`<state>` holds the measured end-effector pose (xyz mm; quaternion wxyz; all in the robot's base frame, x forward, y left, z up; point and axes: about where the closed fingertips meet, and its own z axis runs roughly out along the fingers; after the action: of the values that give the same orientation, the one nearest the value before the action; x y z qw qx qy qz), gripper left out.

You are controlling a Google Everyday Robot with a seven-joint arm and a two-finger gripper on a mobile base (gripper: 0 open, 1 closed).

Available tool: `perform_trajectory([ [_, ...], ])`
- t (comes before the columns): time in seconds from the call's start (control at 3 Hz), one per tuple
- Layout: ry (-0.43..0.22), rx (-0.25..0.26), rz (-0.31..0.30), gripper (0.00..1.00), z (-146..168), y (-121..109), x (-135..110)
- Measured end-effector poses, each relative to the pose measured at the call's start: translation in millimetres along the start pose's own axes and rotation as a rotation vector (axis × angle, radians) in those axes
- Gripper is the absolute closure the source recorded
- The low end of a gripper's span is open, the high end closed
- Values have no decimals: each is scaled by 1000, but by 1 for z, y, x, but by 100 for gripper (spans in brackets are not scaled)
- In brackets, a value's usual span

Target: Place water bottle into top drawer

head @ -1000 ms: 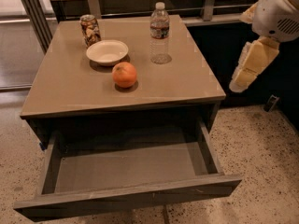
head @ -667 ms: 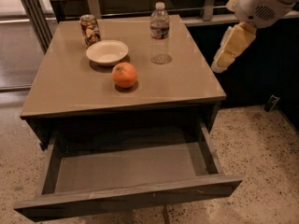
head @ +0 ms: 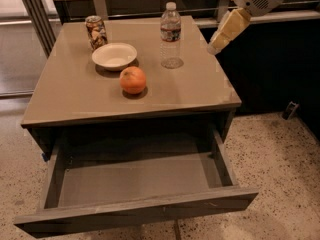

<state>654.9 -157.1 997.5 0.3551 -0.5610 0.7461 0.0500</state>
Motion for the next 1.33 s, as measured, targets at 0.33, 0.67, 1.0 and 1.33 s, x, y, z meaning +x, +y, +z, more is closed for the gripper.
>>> perform_trajectory([
  [0.33, 0, -2, 7, 0, 2, 1, 2],
  [0.67, -61, 1, 31, 0, 15, -9, -3],
  [1.0, -153, -5, 52, 0, 39, -26, -21],
  [1.33, -228, -25, 65, 0, 61, -39, -43],
])
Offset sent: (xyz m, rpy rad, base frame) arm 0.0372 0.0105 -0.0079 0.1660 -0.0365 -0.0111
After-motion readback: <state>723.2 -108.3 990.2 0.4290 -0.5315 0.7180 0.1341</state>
